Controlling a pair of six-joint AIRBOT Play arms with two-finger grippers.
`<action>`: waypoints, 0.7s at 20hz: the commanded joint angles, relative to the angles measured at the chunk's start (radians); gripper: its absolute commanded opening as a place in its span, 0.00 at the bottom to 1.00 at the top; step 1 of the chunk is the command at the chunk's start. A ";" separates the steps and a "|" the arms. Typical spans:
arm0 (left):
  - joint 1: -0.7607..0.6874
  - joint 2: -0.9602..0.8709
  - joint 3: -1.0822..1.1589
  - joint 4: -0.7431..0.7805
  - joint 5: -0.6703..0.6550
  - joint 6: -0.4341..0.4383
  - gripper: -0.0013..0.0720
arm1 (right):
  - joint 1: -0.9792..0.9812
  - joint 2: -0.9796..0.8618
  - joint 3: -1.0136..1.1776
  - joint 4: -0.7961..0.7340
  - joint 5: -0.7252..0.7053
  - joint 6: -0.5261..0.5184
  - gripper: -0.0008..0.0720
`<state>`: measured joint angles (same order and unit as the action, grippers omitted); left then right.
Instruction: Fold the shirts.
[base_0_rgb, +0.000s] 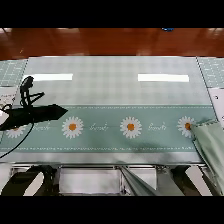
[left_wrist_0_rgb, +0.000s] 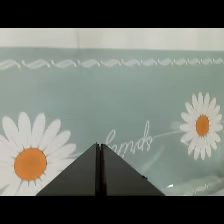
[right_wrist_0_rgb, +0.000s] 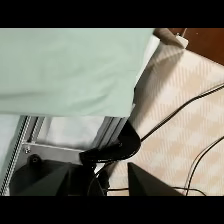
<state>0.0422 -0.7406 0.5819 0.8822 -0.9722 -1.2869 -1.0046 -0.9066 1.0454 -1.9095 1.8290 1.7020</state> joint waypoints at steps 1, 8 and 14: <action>0.014 -0.027 0.043 0.000 0.106 0.001 0.04 | -0.004 -0.002 0.010 0.021 -0.054 0.017 0.55; -0.030 -0.298 0.610 0.000 0.092 -0.011 0.04 | 0.506 -0.158 0.316 0.864 -0.529 -0.064 0.04; -0.276 -0.581 0.826 0.303 -0.176 -0.158 0.04 | 1.182 -0.380 0.342 0.208 -0.521 0.133 0.04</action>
<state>-0.1387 -1.2110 1.3449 0.9821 -1.0348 -1.3537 -0.0761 -1.1790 1.3945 -1.3460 1.2640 1.6711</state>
